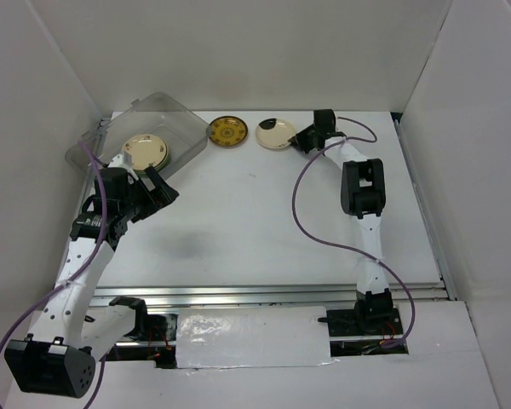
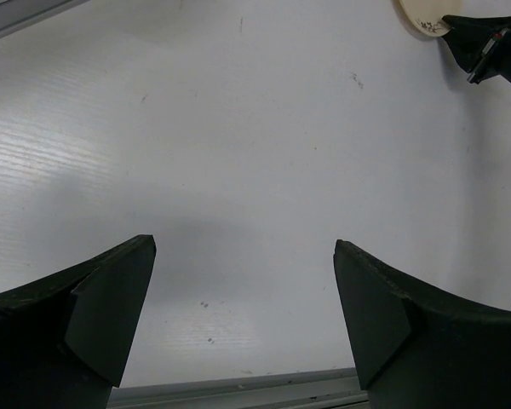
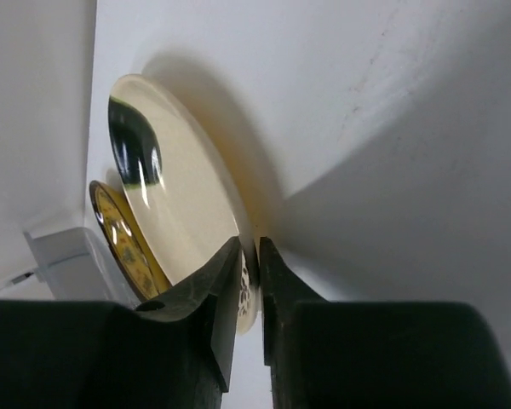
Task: Place the plates into the plastic bin on the countertop
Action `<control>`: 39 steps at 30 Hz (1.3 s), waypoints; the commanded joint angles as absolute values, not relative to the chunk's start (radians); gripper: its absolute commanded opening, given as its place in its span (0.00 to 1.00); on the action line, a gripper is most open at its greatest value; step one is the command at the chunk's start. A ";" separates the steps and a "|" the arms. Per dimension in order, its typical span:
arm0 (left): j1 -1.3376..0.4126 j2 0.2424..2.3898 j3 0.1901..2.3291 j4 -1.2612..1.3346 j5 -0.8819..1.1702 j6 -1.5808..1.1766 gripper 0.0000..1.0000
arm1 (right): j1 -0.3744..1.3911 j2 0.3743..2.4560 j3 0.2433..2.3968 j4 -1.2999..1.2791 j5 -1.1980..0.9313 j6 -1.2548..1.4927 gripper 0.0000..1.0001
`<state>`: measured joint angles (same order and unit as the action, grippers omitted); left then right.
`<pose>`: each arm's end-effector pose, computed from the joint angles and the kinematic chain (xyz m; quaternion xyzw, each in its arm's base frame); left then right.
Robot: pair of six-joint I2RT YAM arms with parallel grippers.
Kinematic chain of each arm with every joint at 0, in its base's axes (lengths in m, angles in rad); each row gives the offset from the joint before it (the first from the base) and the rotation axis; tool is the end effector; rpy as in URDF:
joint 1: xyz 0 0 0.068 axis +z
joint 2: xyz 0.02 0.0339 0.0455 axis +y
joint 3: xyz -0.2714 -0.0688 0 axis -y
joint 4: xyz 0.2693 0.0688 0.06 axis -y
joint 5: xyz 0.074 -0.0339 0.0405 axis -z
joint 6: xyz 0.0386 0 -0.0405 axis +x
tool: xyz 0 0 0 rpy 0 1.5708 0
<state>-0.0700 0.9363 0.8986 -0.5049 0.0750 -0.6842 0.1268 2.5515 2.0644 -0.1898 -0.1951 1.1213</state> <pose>0.2261 -0.0188 0.3238 -0.2455 0.8350 -0.2113 0.4449 0.5930 0.0831 0.1214 0.3911 0.8089 0.3226 0.2978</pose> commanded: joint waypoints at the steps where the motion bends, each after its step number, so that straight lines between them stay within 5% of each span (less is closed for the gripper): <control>1: -0.074 0.919 0.922 -0.494 0.058 -0.673 0.99 | 0.140 2.577 2.146 -0.270 -0.178 1.097 0.20; 3: -0.075 0.925 0.930 -0.489 0.057 -0.670 0.99 | 0.140 2.548 2.097 -0.258 -0.178 1.097 0.00; 13: -0.176 1.317 1.242 -0.341 0.382 -0.638 0.99 | 0.245 1.841 1.510 -0.293 0.123 0.761 0.00; 18: -0.262 1.540 1.457 -0.357 0.494 -0.641 0.99 | 0.342 1.582 1.312 -0.315 -0.129 0.615 0.00; 26: -0.333 1.617 1.519 -0.420 0.376 -0.666 0.96 | 0.382 1.350 1.109 -0.109 -0.520 0.698 0.00; 29: -0.334 1.628 1.516 -0.428 0.354 -0.670 0.47 | 0.406 1.324 1.100 -0.104 -0.529 0.710 0.00; 30: -0.336 1.620 1.511 -0.431 0.344 -0.684 0.04 | 0.414 1.319 1.098 -0.110 -0.514 0.710 0.00; 31: -0.337 1.617 1.511 -0.436 0.331 -0.686 0.00 | 0.425 1.310 1.095 -0.103 -0.500 0.712 0.00; 32: -0.336 1.611 1.505 -0.442 0.319 -0.686 0.00 | 0.425 1.309 1.086 -0.097 -0.503 0.718 0.05; 33: -0.331 1.592 1.502 -0.451 0.298 -0.699 0.00 | 0.422 1.308 1.078 -0.078 -0.500 0.725 0.20; 34: -0.324 1.576 1.496 -0.456 0.267 -0.712 0.00 | 0.405 1.307 1.069 -0.069 -0.500 0.733 0.48; 35: -0.281 1.562 1.470 -0.462 0.209 -0.727 0.00 | 0.391 1.308 1.049 -0.063 -0.488 0.748 0.99; 39: -0.047 1.405 1.321 -0.370 0.101 -0.915 0.00 | 0.299 1.296 0.927 -0.005 -0.491 0.787 1.00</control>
<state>-0.2226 1.5352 1.3838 -0.4412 0.2634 -0.7567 0.3576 1.3254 1.0054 -0.0986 -0.4641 0.7544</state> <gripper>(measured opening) 0.068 0.995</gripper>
